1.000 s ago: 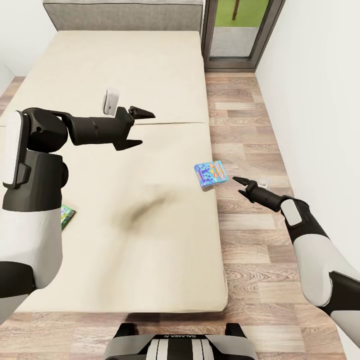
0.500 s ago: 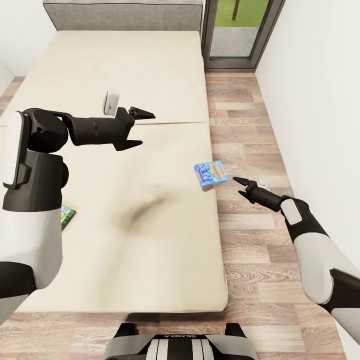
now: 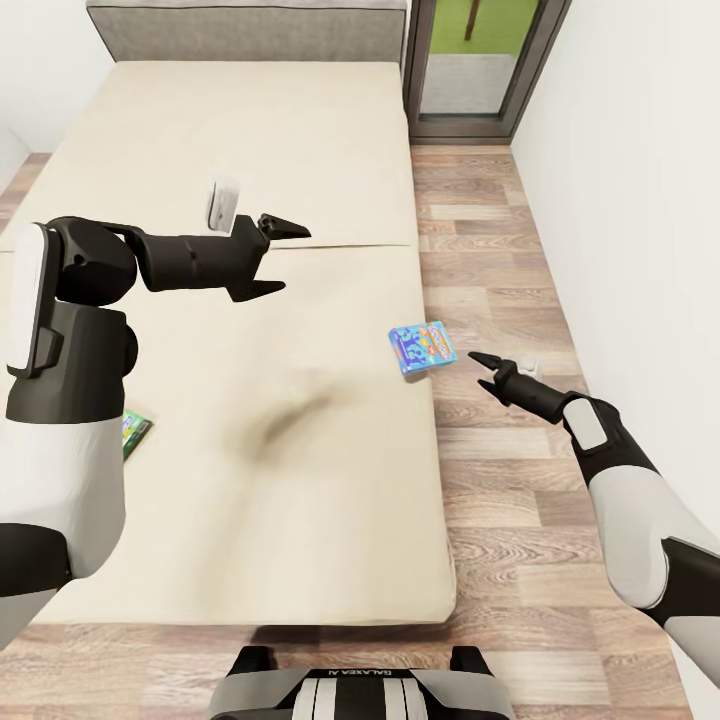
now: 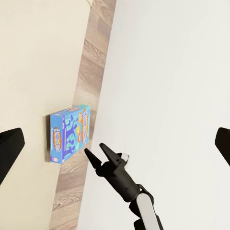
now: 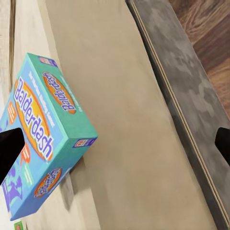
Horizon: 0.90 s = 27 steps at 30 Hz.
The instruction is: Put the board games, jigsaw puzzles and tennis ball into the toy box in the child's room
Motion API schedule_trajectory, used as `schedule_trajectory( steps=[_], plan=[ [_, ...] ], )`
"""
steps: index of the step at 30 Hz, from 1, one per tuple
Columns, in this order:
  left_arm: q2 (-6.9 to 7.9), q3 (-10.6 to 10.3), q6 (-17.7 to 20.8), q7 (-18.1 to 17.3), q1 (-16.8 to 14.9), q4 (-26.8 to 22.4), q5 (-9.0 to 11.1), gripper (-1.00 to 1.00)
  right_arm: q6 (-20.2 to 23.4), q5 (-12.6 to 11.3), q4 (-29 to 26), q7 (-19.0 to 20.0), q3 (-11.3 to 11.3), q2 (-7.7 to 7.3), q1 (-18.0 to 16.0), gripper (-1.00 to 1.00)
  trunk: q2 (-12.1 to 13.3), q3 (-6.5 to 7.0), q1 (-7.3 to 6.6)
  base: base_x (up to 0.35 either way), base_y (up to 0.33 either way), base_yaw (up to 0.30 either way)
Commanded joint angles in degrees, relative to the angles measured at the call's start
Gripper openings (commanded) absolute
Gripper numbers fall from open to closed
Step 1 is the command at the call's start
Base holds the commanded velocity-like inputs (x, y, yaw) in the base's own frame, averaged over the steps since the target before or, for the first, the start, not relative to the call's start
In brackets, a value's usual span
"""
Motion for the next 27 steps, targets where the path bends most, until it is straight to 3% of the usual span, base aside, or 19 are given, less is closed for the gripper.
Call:
schedule_trajectory(
  steps=[1, 13, 27],
  plan=[
    [0.01, -0.02, 0.01, 0.58, -0.05, -0.01, 0.52, 1.00, 0.36, -0.32, 0.01, 0.12, -0.21, 0.00, -0.03, 1.00, -0.02, -0.03, 0.00, 0.000, 0.000, 0.093],
    [-0.01, -0.04, -0.01, 0.67, -0.05, 0.25, 0.48, 1.00, 0.33, -1.10, 0.04, 0.37, -0.24, -0.39, 0.06, 1.00, -0.02, -0.03, 0.00, 0.000, 0.000, 0.128],
    [-0.01, -0.06, -0.04, 0.70, 0.01, 0.44, 0.40, 1.00, 0.31, -2.75, 0.04, 0.68, -0.22, -0.98, 0.26, 1.00, -0.02, -0.03, 0.00, 0.000, 0.000, 0.030]
  ],
)
